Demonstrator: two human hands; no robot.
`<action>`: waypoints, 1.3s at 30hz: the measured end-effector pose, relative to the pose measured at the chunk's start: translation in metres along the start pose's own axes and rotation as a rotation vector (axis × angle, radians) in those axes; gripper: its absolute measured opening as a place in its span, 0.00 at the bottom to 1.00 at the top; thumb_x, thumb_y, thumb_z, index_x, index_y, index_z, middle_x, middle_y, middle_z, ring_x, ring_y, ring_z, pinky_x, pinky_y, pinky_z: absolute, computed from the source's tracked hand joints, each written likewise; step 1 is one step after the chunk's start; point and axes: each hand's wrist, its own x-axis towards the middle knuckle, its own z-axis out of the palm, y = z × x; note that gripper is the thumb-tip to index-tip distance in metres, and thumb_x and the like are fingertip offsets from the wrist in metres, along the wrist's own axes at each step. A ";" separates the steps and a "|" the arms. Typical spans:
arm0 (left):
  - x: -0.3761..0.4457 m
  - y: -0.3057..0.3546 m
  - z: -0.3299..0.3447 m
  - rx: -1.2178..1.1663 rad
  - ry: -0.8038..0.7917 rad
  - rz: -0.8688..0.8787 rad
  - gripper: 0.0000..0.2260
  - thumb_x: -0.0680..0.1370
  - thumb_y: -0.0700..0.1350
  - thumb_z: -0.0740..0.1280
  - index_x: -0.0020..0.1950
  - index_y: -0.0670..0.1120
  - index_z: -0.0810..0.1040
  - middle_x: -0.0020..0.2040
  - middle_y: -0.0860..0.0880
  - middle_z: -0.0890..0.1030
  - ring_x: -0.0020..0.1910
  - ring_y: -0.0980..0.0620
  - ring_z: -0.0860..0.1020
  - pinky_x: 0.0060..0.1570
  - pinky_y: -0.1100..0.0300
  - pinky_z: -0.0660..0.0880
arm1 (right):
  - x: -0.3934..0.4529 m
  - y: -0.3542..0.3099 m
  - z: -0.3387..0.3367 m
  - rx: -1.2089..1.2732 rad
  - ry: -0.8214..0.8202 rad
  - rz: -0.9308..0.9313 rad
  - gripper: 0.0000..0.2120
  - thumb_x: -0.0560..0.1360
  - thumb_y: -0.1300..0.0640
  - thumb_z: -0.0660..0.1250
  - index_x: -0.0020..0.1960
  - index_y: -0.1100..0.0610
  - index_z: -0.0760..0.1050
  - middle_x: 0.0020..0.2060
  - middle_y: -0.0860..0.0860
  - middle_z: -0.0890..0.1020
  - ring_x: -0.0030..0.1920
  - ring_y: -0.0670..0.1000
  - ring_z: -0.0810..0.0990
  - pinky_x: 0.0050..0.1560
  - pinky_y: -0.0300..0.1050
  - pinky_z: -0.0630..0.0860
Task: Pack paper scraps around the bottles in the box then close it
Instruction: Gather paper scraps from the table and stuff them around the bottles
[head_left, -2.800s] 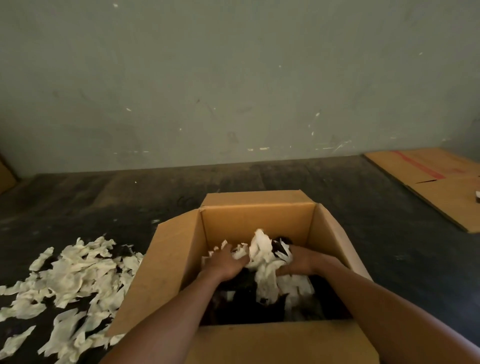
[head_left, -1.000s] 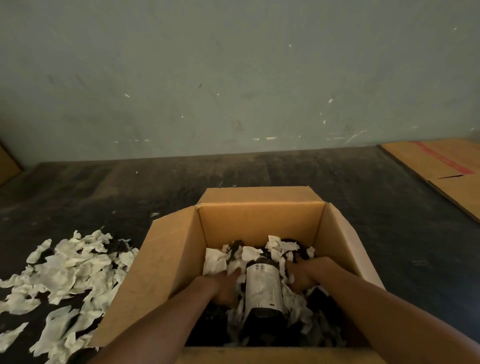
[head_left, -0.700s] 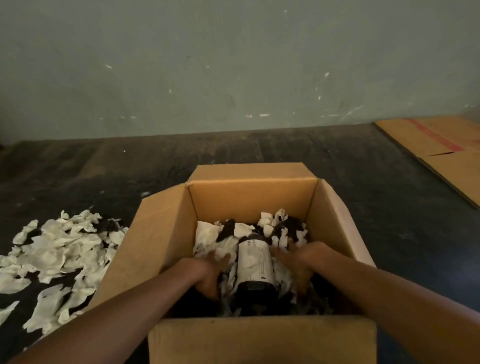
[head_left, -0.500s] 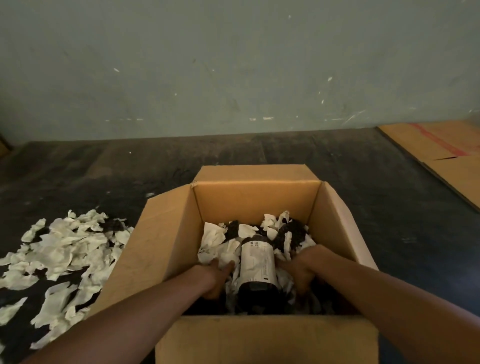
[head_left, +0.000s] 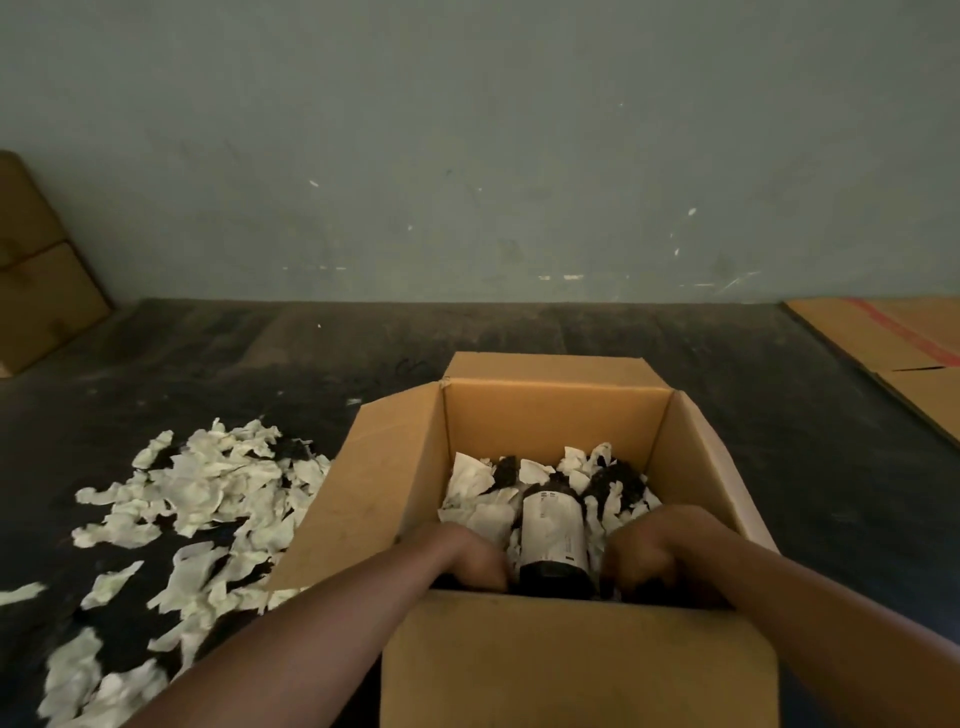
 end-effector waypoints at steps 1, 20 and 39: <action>-0.008 0.004 -0.006 -0.011 0.074 0.013 0.20 0.81 0.50 0.60 0.73 0.48 0.70 0.72 0.47 0.71 0.69 0.44 0.70 0.67 0.47 0.68 | -0.008 -0.002 -0.007 0.104 0.038 0.008 0.18 0.79 0.56 0.62 0.68 0.57 0.73 0.59 0.55 0.79 0.58 0.56 0.80 0.52 0.47 0.79; -0.227 -0.162 0.080 -0.275 1.234 0.140 0.22 0.83 0.55 0.55 0.76 0.51 0.63 0.75 0.48 0.66 0.72 0.47 0.67 0.67 0.48 0.68 | -0.077 -0.262 0.015 0.328 1.013 -0.036 0.32 0.81 0.42 0.55 0.79 0.47 0.46 0.79 0.56 0.48 0.78 0.63 0.47 0.75 0.63 0.54; -0.183 -0.386 0.383 -0.506 0.788 -0.465 0.53 0.65 0.78 0.59 0.73 0.61 0.25 0.77 0.41 0.31 0.76 0.31 0.38 0.74 0.36 0.43 | 0.073 -0.427 0.209 0.341 0.644 0.022 0.56 0.62 0.20 0.60 0.70 0.35 0.23 0.73 0.53 0.24 0.75 0.64 0.29 0.70 0.74 0.38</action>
